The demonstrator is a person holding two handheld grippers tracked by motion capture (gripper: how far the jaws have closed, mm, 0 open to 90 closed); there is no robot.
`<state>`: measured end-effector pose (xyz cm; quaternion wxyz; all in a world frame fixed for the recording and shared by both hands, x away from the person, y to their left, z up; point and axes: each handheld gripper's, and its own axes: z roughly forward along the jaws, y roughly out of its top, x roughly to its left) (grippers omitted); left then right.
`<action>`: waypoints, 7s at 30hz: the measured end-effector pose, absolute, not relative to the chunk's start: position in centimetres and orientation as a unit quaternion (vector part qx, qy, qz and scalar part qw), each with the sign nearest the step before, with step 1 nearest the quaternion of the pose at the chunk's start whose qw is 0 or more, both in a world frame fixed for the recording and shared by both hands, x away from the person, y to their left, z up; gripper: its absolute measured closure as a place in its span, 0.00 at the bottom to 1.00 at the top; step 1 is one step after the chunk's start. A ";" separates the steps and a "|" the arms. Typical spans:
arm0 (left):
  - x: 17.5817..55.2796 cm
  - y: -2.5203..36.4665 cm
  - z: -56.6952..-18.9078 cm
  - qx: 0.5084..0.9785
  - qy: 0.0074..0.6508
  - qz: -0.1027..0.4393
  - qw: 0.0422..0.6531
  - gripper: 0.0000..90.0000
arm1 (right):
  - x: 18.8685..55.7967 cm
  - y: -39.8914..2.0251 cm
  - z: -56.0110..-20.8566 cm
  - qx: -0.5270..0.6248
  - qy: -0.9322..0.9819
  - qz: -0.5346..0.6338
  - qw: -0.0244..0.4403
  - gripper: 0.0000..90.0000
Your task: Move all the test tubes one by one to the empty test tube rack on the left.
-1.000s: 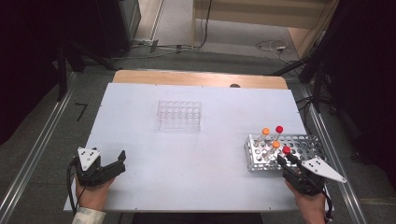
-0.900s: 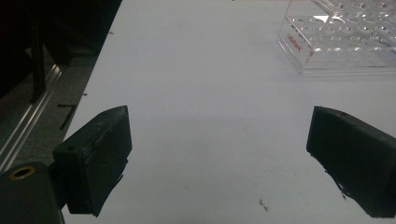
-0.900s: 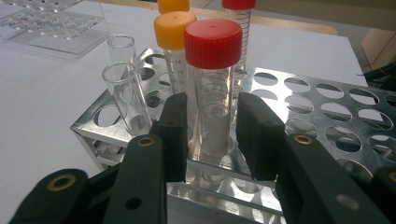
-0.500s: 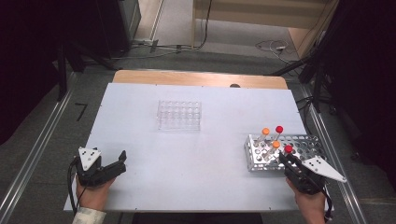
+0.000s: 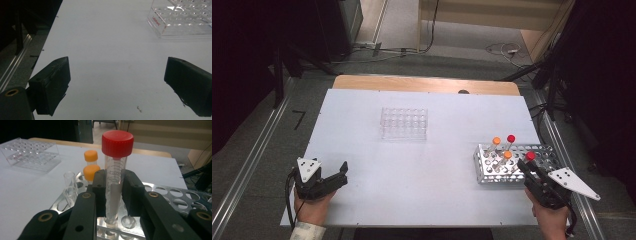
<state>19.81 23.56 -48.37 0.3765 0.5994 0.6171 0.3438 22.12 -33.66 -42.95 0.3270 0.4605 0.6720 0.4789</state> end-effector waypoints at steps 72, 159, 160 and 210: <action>22.1 17.4 -46.6 0.636 0.566 0.306 0.427 0.11 | 23.2 -20.8 -43.8 0.348 0.765 0.498 0.216 0.79; 28.0 3.7 -40.7 0.746 0.403 0.203 0.490 0.78 | 26.1 -14.9 -44.9 0.308 0.796 0.490 0.177 0.44; 28.0 3.7 -40.7 0.746 0.403 0.203 0.490 0.78 | 25.9 -15.0 -44.7 0.307 0.797 0.491 0.175 0.44; 36.7 4.6 -37.1 0.703 0.461 0.277 0.465 0.78 | 23.8 -18.0 -44.0 0.311 0.795 0.491 0.172 0.34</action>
